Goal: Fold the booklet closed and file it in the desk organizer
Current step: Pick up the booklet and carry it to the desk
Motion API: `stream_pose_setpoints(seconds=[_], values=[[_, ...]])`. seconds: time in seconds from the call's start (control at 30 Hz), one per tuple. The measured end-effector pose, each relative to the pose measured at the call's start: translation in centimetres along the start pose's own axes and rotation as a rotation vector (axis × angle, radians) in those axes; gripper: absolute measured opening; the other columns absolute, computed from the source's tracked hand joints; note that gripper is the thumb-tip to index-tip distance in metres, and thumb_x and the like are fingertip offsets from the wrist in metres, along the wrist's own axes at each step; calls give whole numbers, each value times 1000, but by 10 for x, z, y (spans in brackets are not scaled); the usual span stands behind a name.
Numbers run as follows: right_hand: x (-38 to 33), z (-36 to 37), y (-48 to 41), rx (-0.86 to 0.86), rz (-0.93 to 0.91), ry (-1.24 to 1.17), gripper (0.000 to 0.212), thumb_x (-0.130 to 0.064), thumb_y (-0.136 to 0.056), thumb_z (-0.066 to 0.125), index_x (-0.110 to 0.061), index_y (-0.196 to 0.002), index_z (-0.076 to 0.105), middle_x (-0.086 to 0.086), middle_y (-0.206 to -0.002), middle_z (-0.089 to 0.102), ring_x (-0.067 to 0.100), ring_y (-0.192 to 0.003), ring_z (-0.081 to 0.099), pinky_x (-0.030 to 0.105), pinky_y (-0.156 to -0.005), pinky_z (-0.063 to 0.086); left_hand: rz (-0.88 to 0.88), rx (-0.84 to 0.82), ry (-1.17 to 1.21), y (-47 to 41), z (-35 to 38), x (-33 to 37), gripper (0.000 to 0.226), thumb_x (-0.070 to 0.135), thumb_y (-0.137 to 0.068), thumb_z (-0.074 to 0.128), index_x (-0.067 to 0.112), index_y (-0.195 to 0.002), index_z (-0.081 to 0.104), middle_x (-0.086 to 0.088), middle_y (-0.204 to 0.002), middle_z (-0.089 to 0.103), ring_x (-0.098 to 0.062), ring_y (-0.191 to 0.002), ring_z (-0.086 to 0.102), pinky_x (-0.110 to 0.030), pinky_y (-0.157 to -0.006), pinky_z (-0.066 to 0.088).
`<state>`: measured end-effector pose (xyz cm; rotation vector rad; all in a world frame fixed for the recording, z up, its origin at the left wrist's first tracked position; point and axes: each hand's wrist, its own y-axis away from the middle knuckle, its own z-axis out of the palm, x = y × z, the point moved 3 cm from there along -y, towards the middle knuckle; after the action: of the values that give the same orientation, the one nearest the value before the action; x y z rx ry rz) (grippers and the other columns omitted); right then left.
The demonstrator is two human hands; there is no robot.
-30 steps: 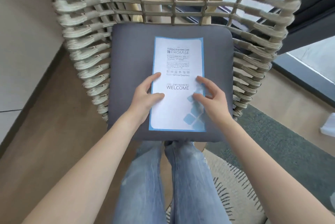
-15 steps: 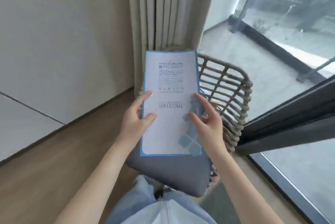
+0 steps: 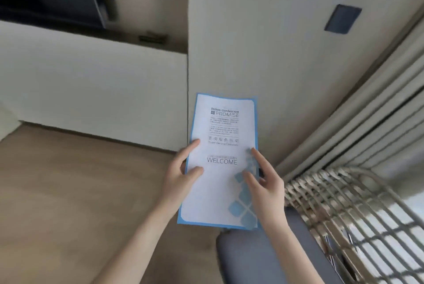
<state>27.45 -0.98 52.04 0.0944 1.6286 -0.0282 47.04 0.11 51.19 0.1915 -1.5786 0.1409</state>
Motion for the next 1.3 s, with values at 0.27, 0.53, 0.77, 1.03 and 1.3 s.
stream_pose_setpoints(seconds=[0.27,0.53,0.77,1.03,1.3], values=[[4,284,34,-485,-1,33,53,1,-88,61,-36,-126,63,-11,-98,76,13,-72,63,17,-70,53,-109,490,46,43,-275,-21,63,-5,-79,59,41,-122,60,24,-88,68,-7,-57,41,-15,-52,37],[-12,542,95,-884,12,65,48,4,-91,59,-28,-127,61,-33,-80,71,-7,-68,67,10,-65,52,-128,868,110,96,-504,-25,61,-4,-81,59,43,-119,59,12,-133,60,-3,-112,60,-19,-86,50],[3,722,98,-1155,49,141,48,-3,-93,60,-35,-128,59,-25,-77,73,1,-68,69,14,-63,54,-172,1128,292,84,-630,-55,58,-10,-90,53,32,-129,57,8,-111,73,-13,-93,71,-28,-74,59],[-15,949,68,-1396,86,110,46,3,-91,60,-30,-124,61,-28,-93,73,0,-75,71,13,-64,53,-208,1388,310,13,-792,-45,59,-6,-89,54,38,-128,58,12,-100,76,-12,-87,73,-25,-69,57],[-17,1151,104,-1597,129,131,49,4,-89,62,-33,-122,64,-13,-105,75,9,-84,73,20,-70,57,-181,1632,356,0,-956,-53,59,-10,-86,54,33,-125,62,7,-105,75,-15,-84,71,-28,-67,57]])
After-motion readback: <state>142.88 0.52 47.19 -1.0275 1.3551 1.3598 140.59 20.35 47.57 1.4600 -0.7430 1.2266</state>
